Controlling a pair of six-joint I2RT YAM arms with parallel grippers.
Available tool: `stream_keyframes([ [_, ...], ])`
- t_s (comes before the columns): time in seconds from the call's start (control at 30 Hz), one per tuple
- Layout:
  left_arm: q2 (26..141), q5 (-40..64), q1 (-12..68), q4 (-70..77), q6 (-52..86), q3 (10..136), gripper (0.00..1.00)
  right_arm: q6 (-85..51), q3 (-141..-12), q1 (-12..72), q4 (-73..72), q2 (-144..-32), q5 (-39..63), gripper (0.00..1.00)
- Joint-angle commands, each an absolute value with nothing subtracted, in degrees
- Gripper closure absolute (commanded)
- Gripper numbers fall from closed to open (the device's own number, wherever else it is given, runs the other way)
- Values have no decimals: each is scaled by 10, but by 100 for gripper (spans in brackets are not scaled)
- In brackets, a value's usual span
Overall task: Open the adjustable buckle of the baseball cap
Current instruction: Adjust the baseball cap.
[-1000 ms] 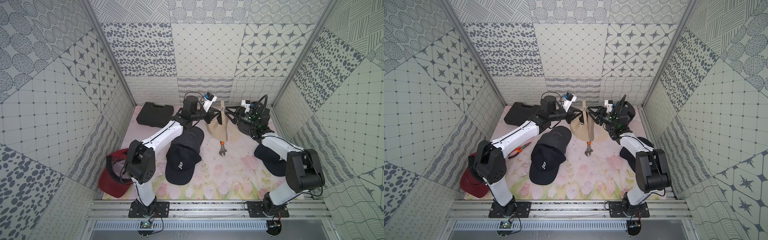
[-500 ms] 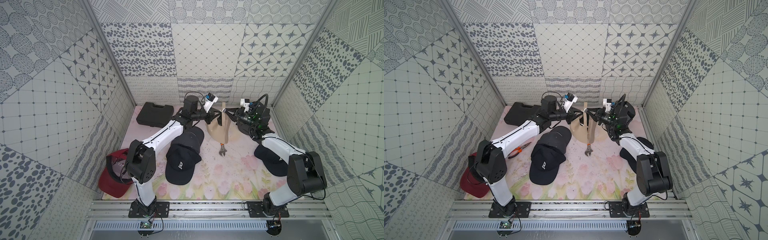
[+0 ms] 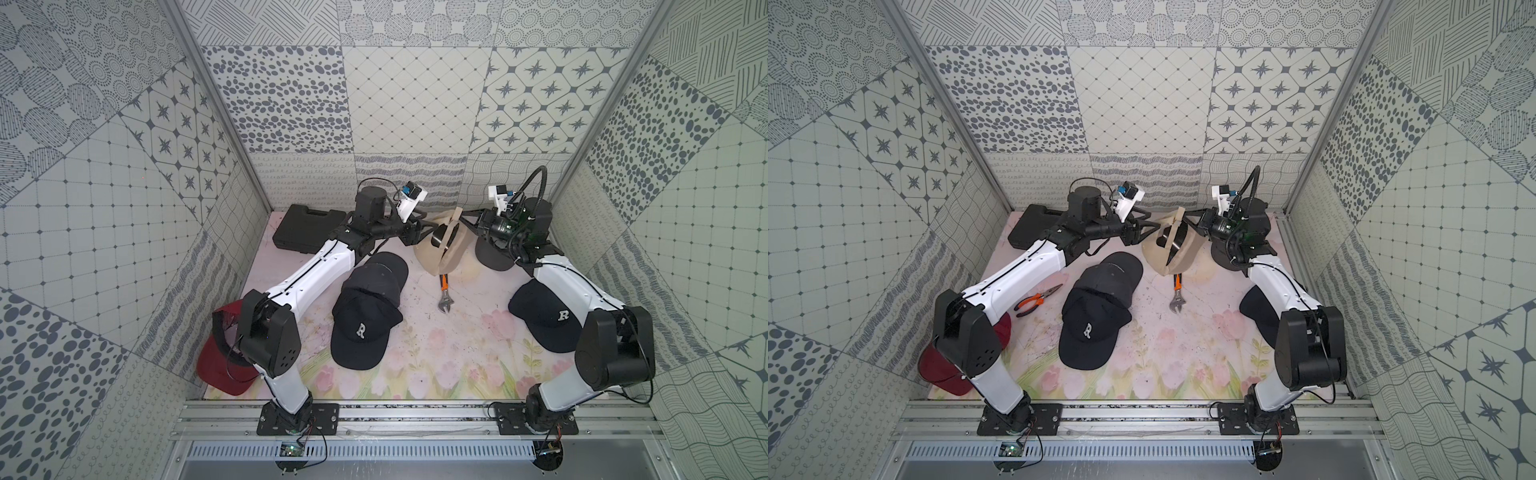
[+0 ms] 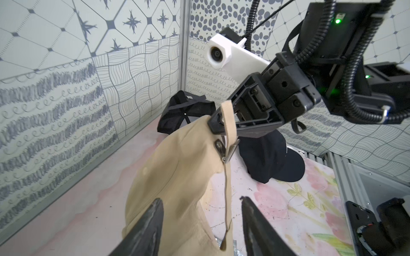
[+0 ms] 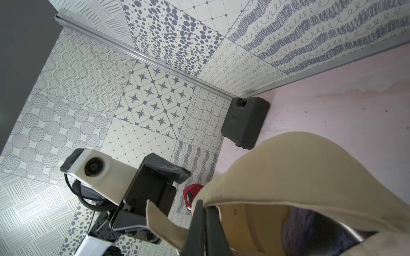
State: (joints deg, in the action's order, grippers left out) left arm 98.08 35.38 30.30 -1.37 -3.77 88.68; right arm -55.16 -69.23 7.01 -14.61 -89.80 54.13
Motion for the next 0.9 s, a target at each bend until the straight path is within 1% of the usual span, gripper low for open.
stream_keyframes([
  [0.0,974,379,284,-59,-53,899,38,-449,-727,73,-100,-904,593,100],
  [0.03,981,387,283,-71,-54,910,37,-435,-732,73,-97,-908,603,100],
  [0.07,991,386,283,-87,-55,925,28,-426,-737,73,-95,-912,611,100],
  [0.13,1009,385,283,-108,-48,951,23,-409,-745,73,-92,-919,625,100],
  [0.17,1015,392,282,-108,-45,959,22,-399,-748,73,-84,-921,625,100],
  [0.43,1057,464,284,-101,8,998,29,-348,-744,82,-74,-928,644,100],
  [0.57,1079,485,286,-122,13,1023,32,-325,-741,86,-72,-927,656,100],
  [0.8,1114,512,297,-171,5,1073,36,-305,-745,90,-72,-930,673,100],
  [0.87,1124,524,297,-176,10,1082,39,-298,-747,90,-69,-930,674,100],
])
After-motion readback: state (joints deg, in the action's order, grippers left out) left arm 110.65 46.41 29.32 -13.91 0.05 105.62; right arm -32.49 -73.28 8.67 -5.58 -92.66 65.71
